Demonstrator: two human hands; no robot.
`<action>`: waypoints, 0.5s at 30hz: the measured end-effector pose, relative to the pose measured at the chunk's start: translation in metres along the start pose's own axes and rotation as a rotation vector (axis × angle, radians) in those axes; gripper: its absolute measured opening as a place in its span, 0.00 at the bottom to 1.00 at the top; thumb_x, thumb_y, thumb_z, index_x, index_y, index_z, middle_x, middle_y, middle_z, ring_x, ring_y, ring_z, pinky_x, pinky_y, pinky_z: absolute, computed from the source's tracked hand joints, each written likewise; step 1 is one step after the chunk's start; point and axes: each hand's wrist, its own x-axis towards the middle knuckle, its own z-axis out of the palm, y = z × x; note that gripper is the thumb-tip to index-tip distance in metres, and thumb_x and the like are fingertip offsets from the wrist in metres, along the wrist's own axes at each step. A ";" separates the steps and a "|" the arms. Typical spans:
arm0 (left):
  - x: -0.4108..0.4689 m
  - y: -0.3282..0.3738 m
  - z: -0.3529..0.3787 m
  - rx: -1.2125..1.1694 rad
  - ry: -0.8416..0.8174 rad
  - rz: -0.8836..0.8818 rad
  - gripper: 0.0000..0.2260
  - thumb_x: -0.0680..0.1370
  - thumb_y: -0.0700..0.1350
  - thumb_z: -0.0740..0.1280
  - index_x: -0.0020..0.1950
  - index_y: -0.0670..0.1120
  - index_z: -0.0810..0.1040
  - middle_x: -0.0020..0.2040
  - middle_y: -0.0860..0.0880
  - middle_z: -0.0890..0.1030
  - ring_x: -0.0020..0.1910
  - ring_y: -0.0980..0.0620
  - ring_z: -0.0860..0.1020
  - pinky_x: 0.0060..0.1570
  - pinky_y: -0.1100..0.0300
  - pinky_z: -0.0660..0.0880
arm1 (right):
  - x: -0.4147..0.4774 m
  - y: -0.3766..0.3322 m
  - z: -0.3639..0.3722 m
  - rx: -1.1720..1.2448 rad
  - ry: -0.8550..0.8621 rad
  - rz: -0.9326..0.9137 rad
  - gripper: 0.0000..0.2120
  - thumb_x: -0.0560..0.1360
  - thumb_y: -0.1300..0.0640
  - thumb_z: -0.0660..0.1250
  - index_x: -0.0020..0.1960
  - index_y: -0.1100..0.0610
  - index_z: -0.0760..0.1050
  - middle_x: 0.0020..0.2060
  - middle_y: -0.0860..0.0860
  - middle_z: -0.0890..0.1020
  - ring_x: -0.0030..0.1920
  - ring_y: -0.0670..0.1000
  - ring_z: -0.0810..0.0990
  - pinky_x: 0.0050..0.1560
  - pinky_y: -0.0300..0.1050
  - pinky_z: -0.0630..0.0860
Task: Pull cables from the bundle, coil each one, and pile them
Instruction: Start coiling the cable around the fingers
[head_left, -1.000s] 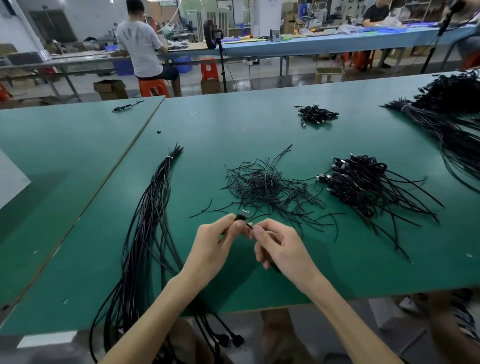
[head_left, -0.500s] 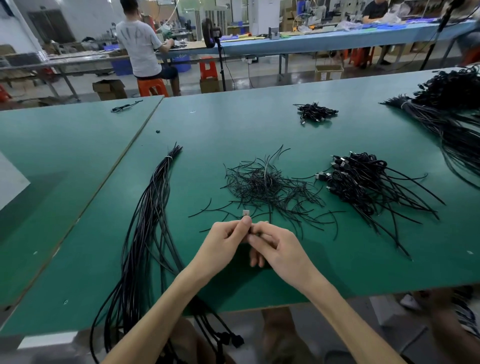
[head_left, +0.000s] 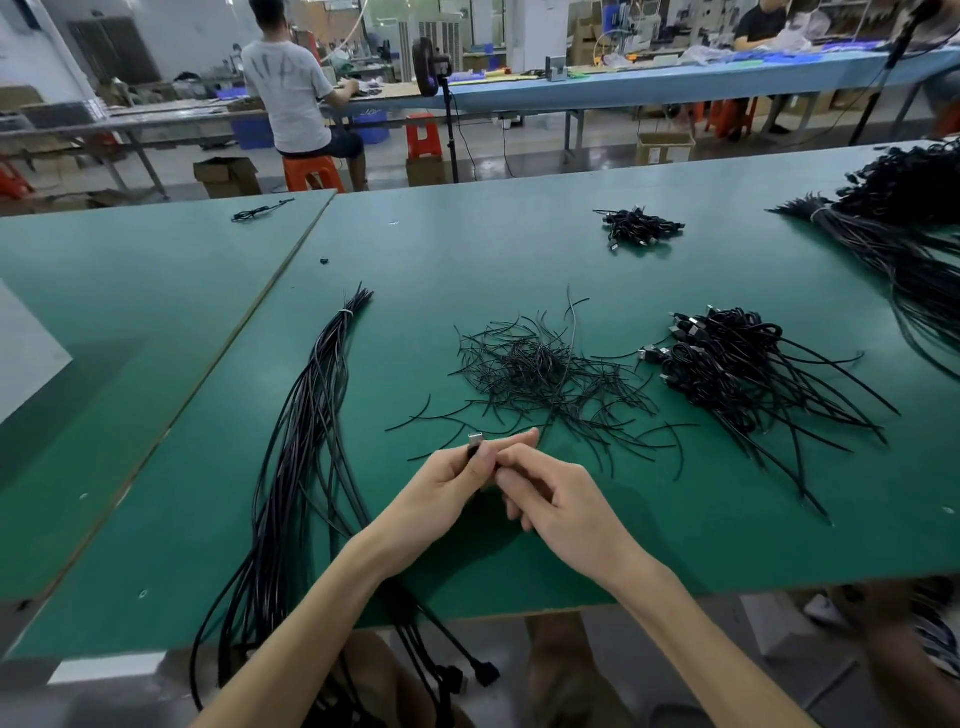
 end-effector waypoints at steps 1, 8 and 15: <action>0.001 -0.001 0.000 -0.025 0.011 -0.002 0.19 0.88 0.53 0.52 0.74 0.52 0.76 0.56 0.28 0.79 0.54 0.43 0.81 0.64 0.56 0.74 | 0.000 0.000 0.001 -0.021 -0.008 -0.001 0.07 0.84 0.49 0.62 0.59 0.43 0.78 0.34 0.48 0.79 0.34 0.46 0.77 0.38 0.42 0.77; 0.002 -0.002 0.000 -0.061 -0.021 -0.068 0.22 0.88 0.58 0.50 0.73 0.52 0.77 0.70 0.43 0.79 0.69 0.44 0.77 0.72 0.51 0.71 | -0.001 -0.005 0.009 -0.198 0.015 0.068 0.08 0.81 0.45 0.66 0.53 0.48 0.78 0.37 0.42 0.82 0.39 0.46 0.81 0.43 0.47 0.79; 0.001 -0.003 -0.002 -0.016 -0.147 -0.021 0.18 0.88 0.49 0.57 0.79 0.52 0.70 0.77 0.52 0.72 0.78 0.52 0.67 0.76 0.57 0.63 | -0.005 -0.015 0.011 -0.424 0.085 -0.021 0.06 0.83 0.55 0.63 0.49 0.54 0.74 0.38 0.49 0.81 0.37 0.52 0.78 0.40 0.48 0.74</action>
